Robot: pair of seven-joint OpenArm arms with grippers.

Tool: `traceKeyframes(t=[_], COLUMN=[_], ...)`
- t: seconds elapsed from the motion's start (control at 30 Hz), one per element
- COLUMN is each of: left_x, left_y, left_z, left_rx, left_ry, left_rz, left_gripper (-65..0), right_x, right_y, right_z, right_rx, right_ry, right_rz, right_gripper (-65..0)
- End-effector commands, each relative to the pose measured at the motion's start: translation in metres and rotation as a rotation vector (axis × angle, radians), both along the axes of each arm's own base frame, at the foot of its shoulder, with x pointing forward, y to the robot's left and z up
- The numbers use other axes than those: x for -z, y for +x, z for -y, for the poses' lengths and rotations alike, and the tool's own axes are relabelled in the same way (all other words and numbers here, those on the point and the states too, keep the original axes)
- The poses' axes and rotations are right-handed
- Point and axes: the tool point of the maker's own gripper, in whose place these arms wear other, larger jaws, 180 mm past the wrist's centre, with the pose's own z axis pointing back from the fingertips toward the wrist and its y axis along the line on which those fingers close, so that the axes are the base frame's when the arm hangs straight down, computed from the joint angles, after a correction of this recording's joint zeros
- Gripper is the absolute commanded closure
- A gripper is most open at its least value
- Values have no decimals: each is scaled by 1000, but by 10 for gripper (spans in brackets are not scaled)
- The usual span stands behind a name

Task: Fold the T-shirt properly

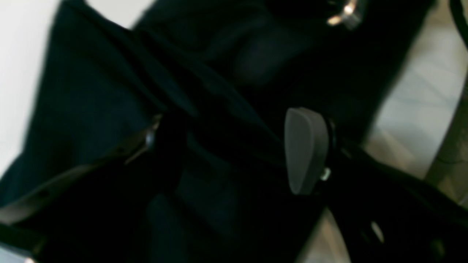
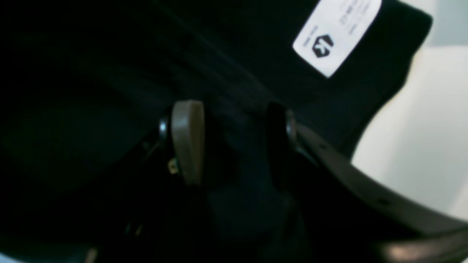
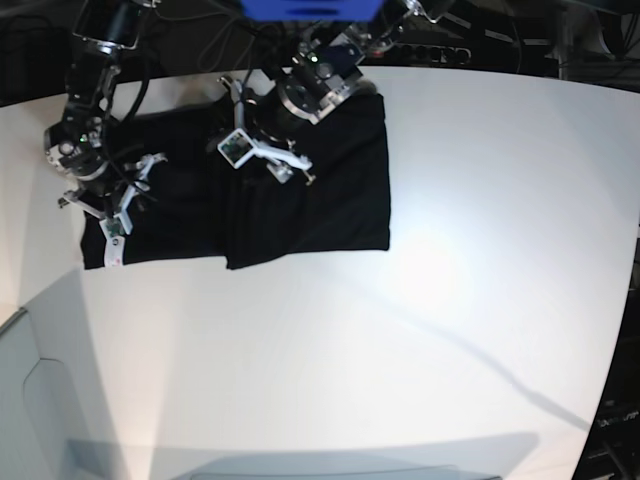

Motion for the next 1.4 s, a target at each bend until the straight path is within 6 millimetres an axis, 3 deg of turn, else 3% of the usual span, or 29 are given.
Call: traceKeyframes(t=[0.0, 0.1, 0.17, 0.37, 0.5, 0.6, 0.67, 0.8, 0.87, 1.07, 1.23, 1.37], left_x=[-25, -36, -40, -75, -72, -60, -52, -46, -46, -48, -47, -47], left_y=[8, 26, 37, 72, 89, 89, 85, 79, 78, 77, 77, 78], left_z=[8, -11, -35, -110, -203, -269, -313, -364, -378, -385, -383, -382], left_rx=[-22, -93, -171, -420, -686, -853, -948, -1053, -1072, -1070, -1070, -1067], left_ry=[-66, -76, -75, -183, -243, -253, -250, -285, -298, -288, -292, -294], left_rz=[51, 81, 88, 113, 85, 59, 46, 24, 18, 22, 17, 17], left_gripper=[-409, -410, -411, -410, -411, -410, -410, -410, -410, -409, -409, -409], right_x=[-21, -41, -51, -64, -64, -68, -77, -92, -93, -73, -63, -56], right_y=[12, 19, 22, 26, 20, 12, 13, 18, 20, 1, -14, -17], right_z=[4, 2, 2, 0, 12, 22, 14, -17, -44, -120, -144, -143], right_rx=[-10, -22, -27, -35, -2, 63, 76, 70, 24, -175, -234, -231], right_ry=[-16, -39, -51, -64, -75, -60, -45, 9, 47, 128, 162, 164], right_rz=[71, 127, 153, 190, 185, 203, 240, 297, 303, 229, 189, 167], right_gripper=[-283, -284, -285, -325, -343, -342, -340, -340, -340, -340, -340, -340])
